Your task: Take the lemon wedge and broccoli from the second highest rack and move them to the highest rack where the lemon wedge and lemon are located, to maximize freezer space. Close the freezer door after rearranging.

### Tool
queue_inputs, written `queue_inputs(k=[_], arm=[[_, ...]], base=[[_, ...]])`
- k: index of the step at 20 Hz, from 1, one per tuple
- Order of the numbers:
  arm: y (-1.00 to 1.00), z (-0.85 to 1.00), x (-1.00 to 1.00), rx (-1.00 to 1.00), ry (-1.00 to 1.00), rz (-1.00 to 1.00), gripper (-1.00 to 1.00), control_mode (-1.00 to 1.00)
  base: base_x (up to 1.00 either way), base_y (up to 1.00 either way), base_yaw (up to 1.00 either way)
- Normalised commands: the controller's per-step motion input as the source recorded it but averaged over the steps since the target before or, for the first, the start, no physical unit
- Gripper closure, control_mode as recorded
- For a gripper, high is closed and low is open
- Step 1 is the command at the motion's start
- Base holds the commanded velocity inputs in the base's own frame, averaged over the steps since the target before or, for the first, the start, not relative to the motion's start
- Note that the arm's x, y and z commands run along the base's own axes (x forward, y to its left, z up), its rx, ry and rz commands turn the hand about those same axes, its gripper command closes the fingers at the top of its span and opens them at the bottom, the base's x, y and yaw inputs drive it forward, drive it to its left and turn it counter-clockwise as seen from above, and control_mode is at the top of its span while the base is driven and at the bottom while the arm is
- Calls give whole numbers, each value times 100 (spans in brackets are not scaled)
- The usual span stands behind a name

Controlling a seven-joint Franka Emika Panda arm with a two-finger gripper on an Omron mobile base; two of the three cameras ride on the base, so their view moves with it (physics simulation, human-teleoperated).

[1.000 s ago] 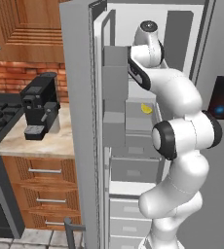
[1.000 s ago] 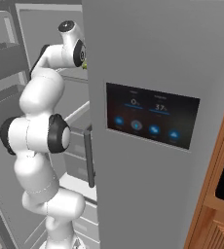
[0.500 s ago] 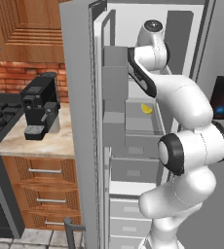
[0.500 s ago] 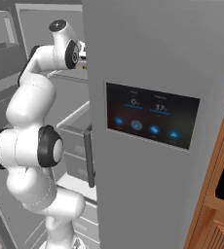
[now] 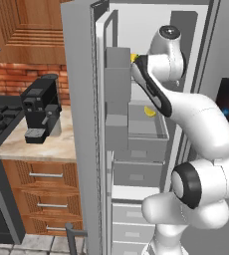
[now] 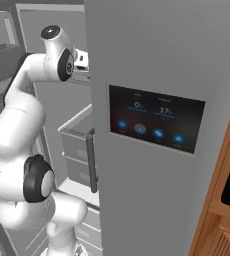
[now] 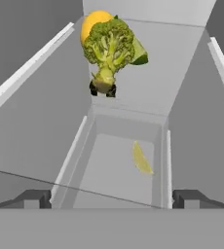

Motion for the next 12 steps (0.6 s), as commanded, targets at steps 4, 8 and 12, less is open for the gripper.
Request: queue_inputs(k=[4,8,12], arm=[[0,-12,-77,2,0,0,-100,-100],[0,-30,-53,0,0,0,-100,-100],[3,-52,-9,-9,6,5,-100,-100]], base=[[0,0,0],[0,0,0],[0,0,0]])
